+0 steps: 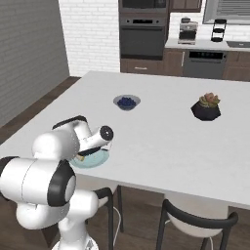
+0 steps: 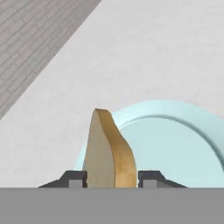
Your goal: Start the toaster. Once the lever pops up, take the bread to the plate on the dining counter.
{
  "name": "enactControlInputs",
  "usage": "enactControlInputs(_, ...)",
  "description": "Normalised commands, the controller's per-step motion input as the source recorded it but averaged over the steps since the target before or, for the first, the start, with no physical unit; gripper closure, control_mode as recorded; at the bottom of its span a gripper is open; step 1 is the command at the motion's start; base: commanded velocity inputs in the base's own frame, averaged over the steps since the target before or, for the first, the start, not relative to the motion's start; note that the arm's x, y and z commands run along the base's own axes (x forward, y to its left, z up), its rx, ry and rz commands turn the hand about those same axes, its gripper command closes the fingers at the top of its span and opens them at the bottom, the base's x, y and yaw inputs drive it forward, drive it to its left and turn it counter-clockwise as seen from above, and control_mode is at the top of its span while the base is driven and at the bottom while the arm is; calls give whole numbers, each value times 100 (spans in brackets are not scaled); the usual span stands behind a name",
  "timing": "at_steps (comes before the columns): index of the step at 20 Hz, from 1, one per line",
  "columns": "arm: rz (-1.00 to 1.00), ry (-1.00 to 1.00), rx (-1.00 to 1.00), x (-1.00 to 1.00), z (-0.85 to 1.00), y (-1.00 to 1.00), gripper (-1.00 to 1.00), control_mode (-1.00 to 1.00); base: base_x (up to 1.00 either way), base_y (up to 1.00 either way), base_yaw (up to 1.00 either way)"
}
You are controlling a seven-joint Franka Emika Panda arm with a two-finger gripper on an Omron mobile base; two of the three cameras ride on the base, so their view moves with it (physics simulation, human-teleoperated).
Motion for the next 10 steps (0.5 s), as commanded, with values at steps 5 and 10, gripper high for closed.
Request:
enactControlInputs(5,-14,0,-17,0,0,-21,-100,-100,0,0,0)
enactControlInputs(10,-16,0,-22,0,0,-30,-100,-100,0,0,0)
